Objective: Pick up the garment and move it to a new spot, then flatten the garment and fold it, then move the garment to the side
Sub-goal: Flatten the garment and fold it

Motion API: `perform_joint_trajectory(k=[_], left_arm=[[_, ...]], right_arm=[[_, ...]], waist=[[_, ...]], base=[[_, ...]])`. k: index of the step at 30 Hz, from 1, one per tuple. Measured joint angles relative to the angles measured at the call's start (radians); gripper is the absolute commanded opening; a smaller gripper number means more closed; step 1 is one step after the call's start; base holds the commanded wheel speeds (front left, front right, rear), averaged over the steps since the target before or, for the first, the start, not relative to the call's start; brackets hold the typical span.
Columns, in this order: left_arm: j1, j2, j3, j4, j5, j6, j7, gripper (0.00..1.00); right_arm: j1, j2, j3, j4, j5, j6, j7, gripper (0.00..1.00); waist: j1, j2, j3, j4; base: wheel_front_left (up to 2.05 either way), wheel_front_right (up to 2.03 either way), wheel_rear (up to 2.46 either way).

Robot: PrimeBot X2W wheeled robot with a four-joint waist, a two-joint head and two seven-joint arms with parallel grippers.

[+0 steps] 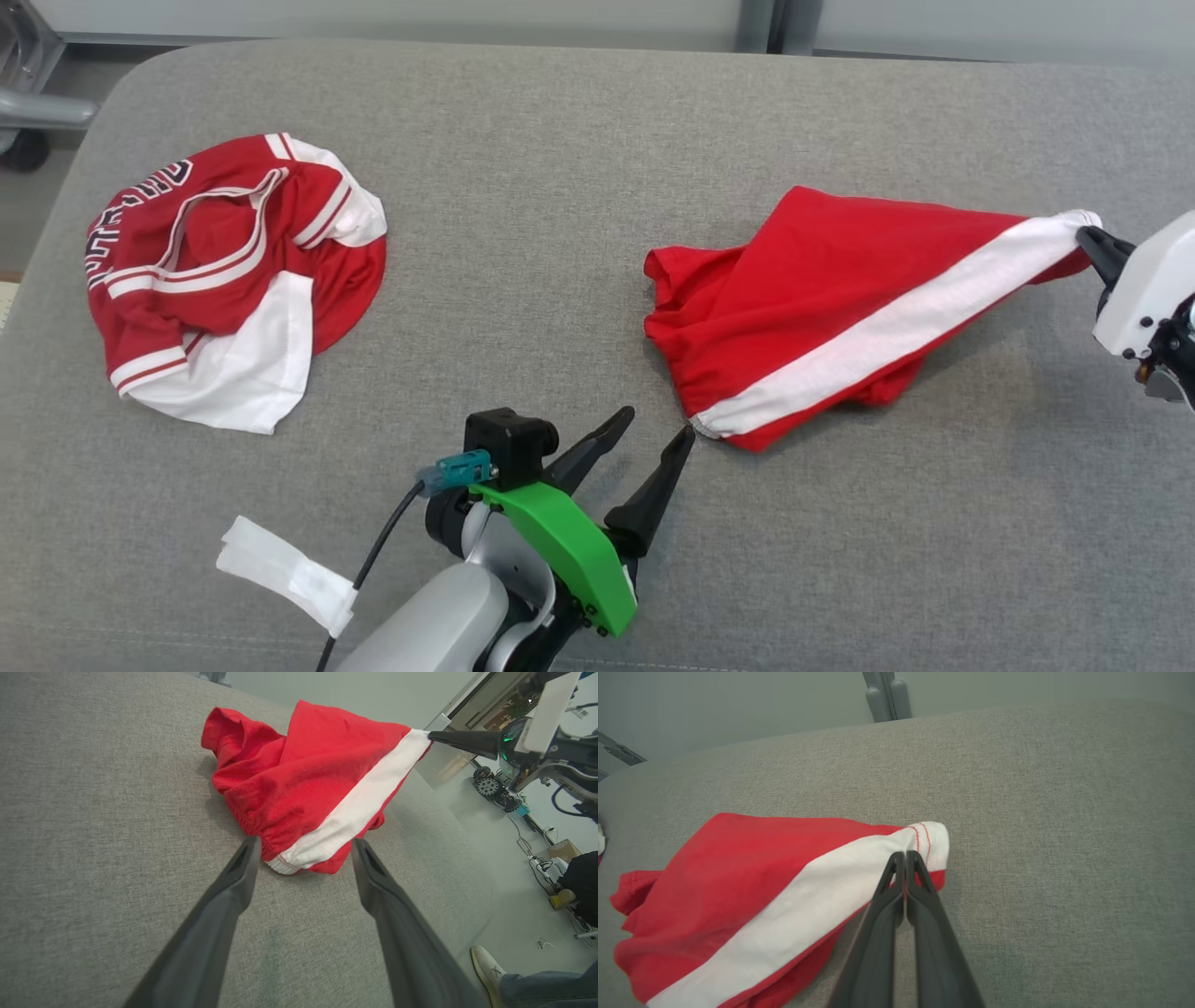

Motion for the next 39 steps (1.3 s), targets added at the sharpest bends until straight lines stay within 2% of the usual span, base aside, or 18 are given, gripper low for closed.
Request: perform_joint_trajectory(k=[13,21,22,23,24,25,31,39], left_arm=[[-0.002,-0.003,-0.022,0.095,-0.009,-0.026,0.018,1.00],[-0.007,-0.005,-0.016,0.124,-0.011,-0.029,0.007,1.00],[-0.014,-0.005,-0.016,0.129,-0.011,-0.036,-0.003,1.00],[-0.019,-0.005,-0.016,0.132,-0.010,-0.037,-0.007,1.00],[-0.023,-0.005,-0.015,0.134,-0.010,-0.040,-0.012,1.00],[-0.026,-0.005,-0.015,0.138,-0.007,-0.042,-0.019,1.00],[-0.025,-0.001,-0.004,0.151,-0.003,-0.043,-0.046,1.00],[-0.004,0.050,0.033,0.144,0.013,-0.030,-0.103,1.00]], right_arm=[[0.114,0.058,-0.105,0.086,0.031,-0.001,-0.123,0.00],[0.140,0.114,-0.086,0.077,0.003,-0.001,-0.204,0.00],[0.140,0.126,-0.072,0.070,-0.015,-0.001,-0.228,0.04],[0.141,0.131,-0.066,0.067,-0.024,-0.001,-0.241,0.44],[0.142,0.133,-0.057,0.064,-0.033,-0.001,-0.252,0.67],[0.145,0.135,-0.050,0.063,-0.042,-0.001,-0.263,1.00],[0.178,0.134,-0.016,0.055,-0.106,-0.001,-0.323,1.00],[0.235,0.105,-0.018,0.035,-0.202,-0.001,-0.445,1.00]], waist=[[0.0000,0.0000,0.042,-0.053],[0.0000,0.0000,0.048,-0.069],[0.0000,0.0000,0.046,-0.073],[0.0000,0.0000,0.043,-0.075],[0.0000,0.0000,0.041,-0.076],[0.0000,0.0000,0.038,-0.077],[0.0000,0.0000,0.016,-0.085],[0.0000,0.0000,-0.021,-0.118]], base=[[0.00,0.00,0.00],[0.00,0.00,0.00],[0.00,0.00,0.00],[0.00,0.00,0.00],[0.00,0.00,0.00],[0.00,0.00,0.00],[0.00,0.00,0.00],[0.00,0.00,0.00]])
